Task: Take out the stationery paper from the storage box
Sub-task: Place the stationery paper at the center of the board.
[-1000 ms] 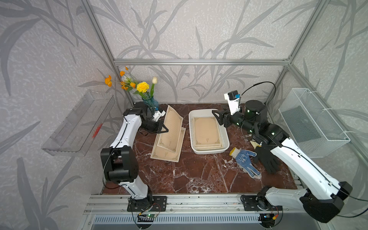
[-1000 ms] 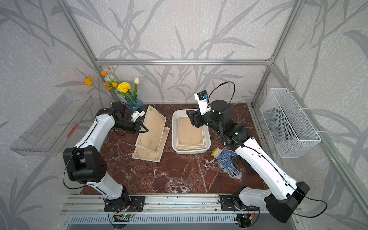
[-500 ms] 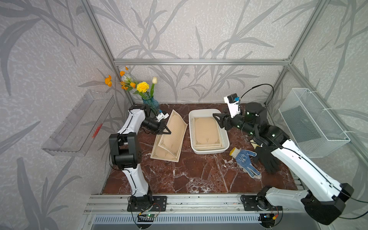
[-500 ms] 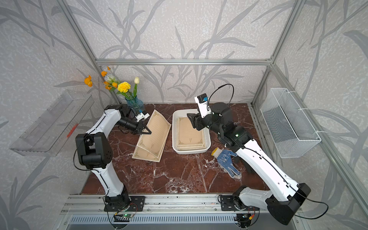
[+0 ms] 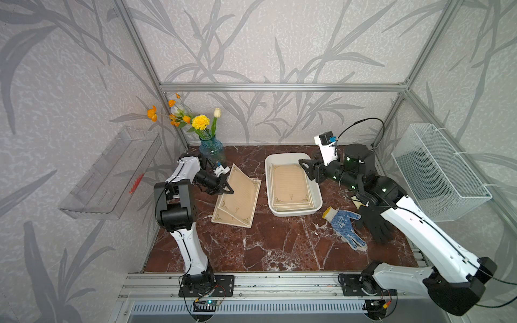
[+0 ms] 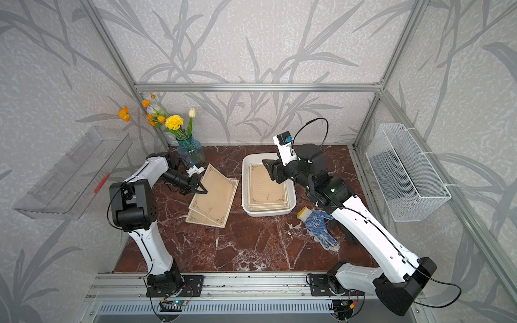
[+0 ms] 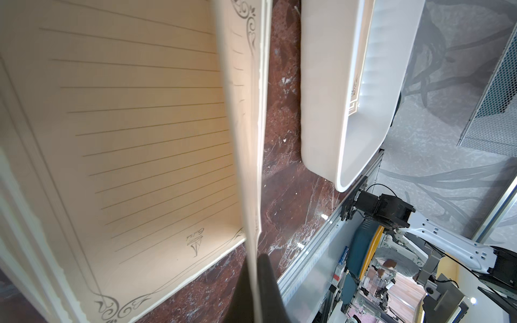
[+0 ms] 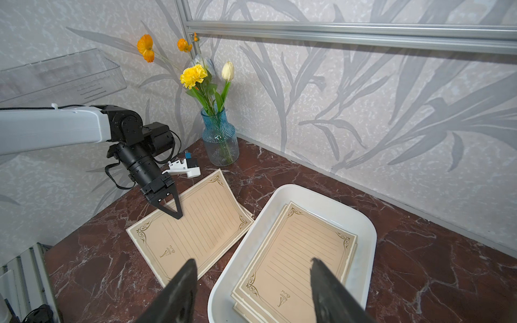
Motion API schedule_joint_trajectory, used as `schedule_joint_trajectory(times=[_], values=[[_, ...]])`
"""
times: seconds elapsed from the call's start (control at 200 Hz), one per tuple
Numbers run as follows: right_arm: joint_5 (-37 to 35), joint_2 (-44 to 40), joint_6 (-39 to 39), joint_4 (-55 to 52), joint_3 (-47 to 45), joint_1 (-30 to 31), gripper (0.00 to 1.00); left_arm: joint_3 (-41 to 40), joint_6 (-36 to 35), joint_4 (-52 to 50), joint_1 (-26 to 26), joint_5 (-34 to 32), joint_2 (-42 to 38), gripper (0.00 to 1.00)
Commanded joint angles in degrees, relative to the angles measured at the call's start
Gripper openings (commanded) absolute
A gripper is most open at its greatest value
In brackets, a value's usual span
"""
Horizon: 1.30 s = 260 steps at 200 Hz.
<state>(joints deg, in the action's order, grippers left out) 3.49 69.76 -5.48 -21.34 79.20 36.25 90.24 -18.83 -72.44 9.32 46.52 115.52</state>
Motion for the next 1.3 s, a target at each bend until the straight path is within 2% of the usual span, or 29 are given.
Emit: schedule_joint_trajectory(times=[0.0, 0.625, 0.94, 1.175, 1.295], values=[[0.21, -0.23, 0.27, -0.57, -0.45, -0.19, 0.63, 0.12, 0.77, -0.28, -0.09, -4.02, 1.77, 0.03], [0.34, -0.49, 0.04, -0.96, -0.70, -0.21, 0.64, 0.68, 3.92, 1.92, 0.95, -14.48, 3.30, 0.04], [0.03, -0.59, -0.19, -1.14, -0.36, -0.21, 0.64, 0.49, 6.96, 3.30, 0.96, -21.75, 2.27, 0.34], [-1.04, -1.81, -0.10, -2.90, -0.46, -0.17, 0.64, -0.54, 11.36, 5.02, 0.96, -33.01, -3.58, 0.42], [-3.91, -1.90, 0.52, -5.05, 0.05, -0.16, 0.65, -0.57, 13.36, 5.70, 0.90, -36.03, -7.20, 0.45]])
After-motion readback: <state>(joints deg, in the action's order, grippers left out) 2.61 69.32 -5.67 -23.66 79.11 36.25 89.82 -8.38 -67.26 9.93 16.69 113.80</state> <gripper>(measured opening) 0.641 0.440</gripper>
